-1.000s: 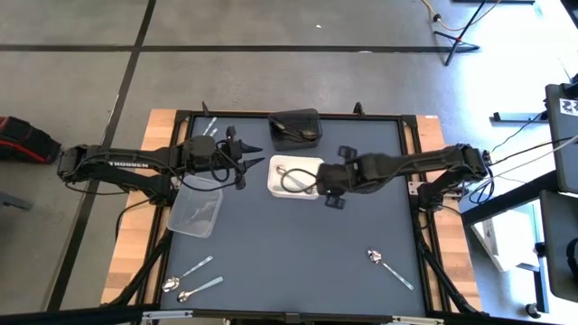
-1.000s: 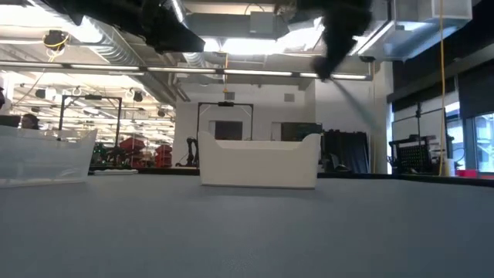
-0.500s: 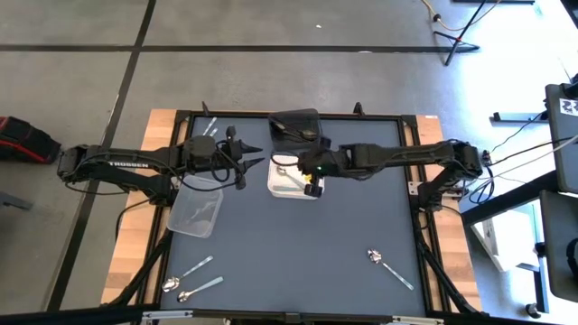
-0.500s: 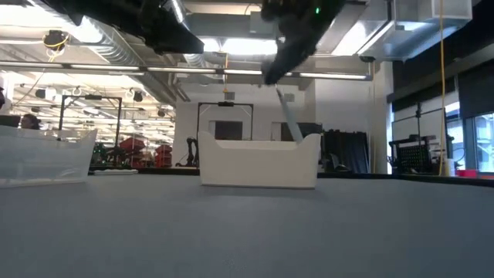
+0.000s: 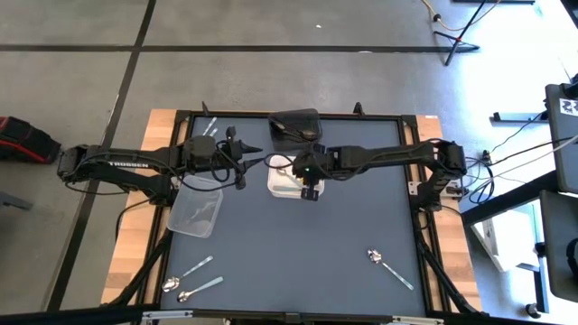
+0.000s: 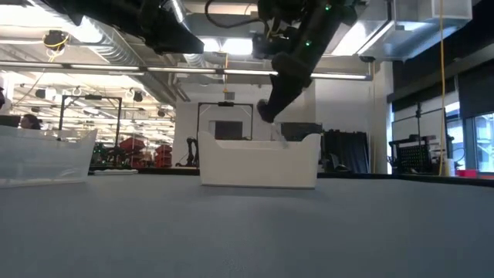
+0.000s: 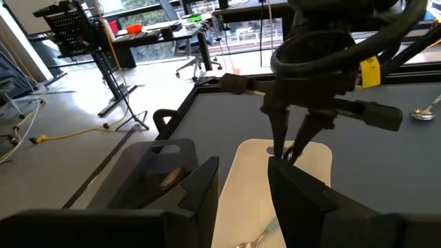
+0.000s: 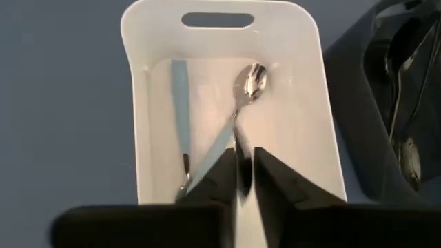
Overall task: Sort silverware by color (type)
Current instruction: Put the blue spoon into the white bin
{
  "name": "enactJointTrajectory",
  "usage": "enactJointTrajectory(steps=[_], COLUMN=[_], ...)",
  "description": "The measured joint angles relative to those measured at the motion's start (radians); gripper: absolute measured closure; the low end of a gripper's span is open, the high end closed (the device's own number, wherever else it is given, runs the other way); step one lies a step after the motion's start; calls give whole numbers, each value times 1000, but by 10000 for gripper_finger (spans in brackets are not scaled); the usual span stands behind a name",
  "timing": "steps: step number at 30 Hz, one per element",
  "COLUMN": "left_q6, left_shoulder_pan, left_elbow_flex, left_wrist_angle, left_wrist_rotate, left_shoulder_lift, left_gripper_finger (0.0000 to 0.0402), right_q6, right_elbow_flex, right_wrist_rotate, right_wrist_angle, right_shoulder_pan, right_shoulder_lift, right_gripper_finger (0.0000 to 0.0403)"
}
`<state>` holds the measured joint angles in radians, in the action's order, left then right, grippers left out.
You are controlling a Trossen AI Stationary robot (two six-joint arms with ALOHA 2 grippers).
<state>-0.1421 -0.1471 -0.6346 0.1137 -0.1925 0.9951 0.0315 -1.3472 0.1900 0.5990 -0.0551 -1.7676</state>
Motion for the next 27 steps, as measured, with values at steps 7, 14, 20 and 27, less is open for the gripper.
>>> enactJointTrajectory(steps=[7,14,20,27], left_q6=[-7,9,46,136], left_shoulder_pan=[0,30,155,348], left_elbow_flex=[0,0,-9,-41], left_wrist_angle=[1,9,9,-2], left_wrist_rotate=[0,94,45,-66], left_shoulder_lift=[0,9,85,176], left_gripper_finger=[281,281,281,281], right_q6=[5,54,68,57], right_elbow_flex=[-30,36,290,548], right_wrist_rotate=[23,5,10,8], right_wrist_angle=[54,4,-264,-607], right_shoulder_pan=[14,120,238,377], right_shoulder_lift=[36,133,243,359], right_gripper_finger=[266,247,246,246])
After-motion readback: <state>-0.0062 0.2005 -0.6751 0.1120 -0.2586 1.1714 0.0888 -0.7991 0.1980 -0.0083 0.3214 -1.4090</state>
